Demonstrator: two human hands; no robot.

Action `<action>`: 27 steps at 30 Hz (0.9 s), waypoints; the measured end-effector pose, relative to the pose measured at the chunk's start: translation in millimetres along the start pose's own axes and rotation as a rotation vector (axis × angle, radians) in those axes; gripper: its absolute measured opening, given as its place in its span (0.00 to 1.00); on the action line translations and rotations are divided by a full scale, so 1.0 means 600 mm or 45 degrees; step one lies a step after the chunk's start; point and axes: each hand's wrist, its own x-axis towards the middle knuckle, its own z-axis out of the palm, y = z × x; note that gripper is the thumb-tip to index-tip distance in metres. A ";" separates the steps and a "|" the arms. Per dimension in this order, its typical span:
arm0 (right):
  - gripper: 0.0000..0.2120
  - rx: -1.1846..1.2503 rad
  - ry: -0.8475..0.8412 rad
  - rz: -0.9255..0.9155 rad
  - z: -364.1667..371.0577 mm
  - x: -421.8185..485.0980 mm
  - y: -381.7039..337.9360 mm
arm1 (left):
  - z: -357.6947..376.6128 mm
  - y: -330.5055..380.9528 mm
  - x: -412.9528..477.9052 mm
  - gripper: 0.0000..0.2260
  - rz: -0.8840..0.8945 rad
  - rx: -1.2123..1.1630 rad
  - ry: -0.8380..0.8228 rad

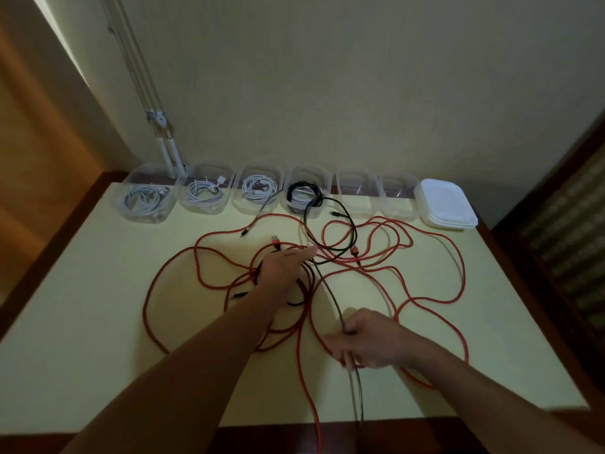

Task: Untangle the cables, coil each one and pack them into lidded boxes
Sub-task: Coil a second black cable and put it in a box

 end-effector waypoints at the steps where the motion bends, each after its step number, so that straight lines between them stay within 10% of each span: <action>1: 0.21 -0.005 -0.120 0.040 -0.005 -0.004 0.001 | -0.008 0.002 0.002 0.09 0.012 -0.007 0.032; 6: 0.11 0.034 -0.578 0.201 -0.072 -0.010 -0.009 | -0.057 0.004 0.025 0.14 0.103 0.038 0.142; 16: 0.10 1.092 0.871 -0.358 -0.284 0.080 -0.194 | -0.078 -0.004 -0.002 0.27 0.325 0.545 -0.338; 24: 0.15 1.232 0.887 -0.234 -0.265 0.127 -0.158 | -0.073 -0.015 0.006 0.21 0.348 0.606 -0.300; 27: 0.29 0.517 1.016 0.107 -0.243 0.127 -0.110 | -0.073 -0.020 0.008 0.14 0.373 0.581 -0.223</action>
